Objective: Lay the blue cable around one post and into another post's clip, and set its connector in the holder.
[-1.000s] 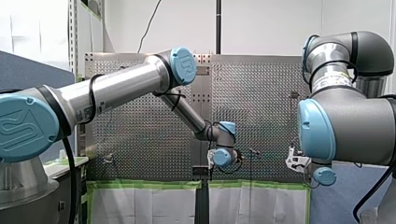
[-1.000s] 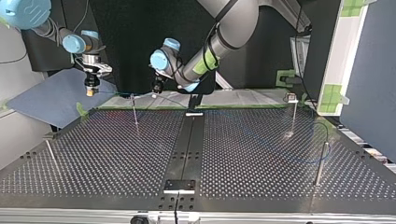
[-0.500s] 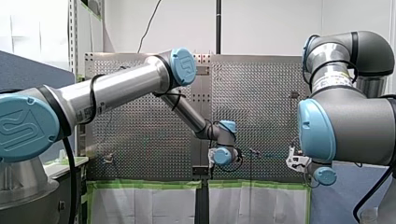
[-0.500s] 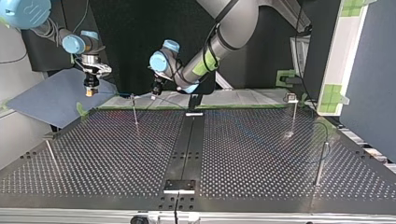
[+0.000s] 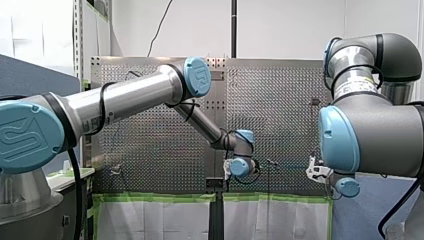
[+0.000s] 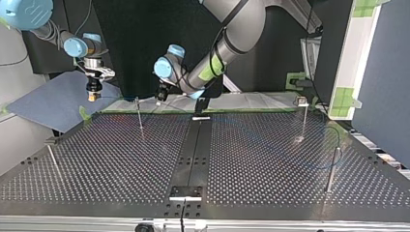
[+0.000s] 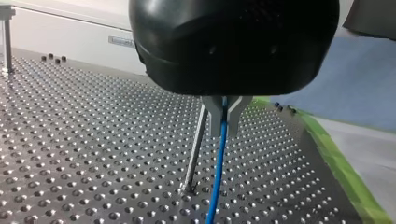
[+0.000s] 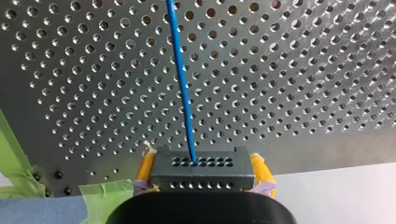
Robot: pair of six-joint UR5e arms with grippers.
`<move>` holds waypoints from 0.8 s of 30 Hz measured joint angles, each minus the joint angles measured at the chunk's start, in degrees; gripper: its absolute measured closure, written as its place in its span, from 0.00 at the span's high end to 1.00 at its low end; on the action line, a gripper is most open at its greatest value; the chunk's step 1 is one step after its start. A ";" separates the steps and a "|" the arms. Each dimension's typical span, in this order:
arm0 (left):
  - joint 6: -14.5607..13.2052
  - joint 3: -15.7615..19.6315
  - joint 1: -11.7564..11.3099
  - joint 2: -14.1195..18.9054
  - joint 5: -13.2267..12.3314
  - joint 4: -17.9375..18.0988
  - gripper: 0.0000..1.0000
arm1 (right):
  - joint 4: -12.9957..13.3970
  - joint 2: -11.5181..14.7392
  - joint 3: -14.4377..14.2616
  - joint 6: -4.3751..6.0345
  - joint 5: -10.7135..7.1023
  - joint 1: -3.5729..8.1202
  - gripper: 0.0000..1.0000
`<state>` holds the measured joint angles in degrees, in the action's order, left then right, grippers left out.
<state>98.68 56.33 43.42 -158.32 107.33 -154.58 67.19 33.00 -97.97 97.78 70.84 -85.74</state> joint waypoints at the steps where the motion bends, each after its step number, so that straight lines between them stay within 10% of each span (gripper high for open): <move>1: 0.00 -0.11 -0.08 -0.02 -0.04 -0.04 0.05 | -0.07 -0.01 0.10 0.01 -0.01 -0.01 0.00; 14: 0.01 -1.00 -0.37 -0.87 -0.48 -0.89 0.13 | -0.98 -0.03 0.65 -0.28 -0.01 -0.01 0.00; 20: 0.08 -1.04 -0.38 -0.85 -0.77 -0.89 0.53 | -1.24 -0.04 0.65 -0.36 -0.02 -0.09 0.00; 22: 0.12 -1.01 -0.25 -0.84 -0.70 -0.90 0.84 | -1.31 -0.05 0.65 -0.37 -0.03 -0.11 0.00; 24: 0.15 -1.01 -0.11 -0.83 -0.42 -0.90 0.84 | -1.37 -0.06 0.67 -0.38 -0.05 -0.10 0.00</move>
<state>98.83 55.32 43.31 -159.15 106.91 -155.48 65.82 32.94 -97.30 97.41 70.79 -85.85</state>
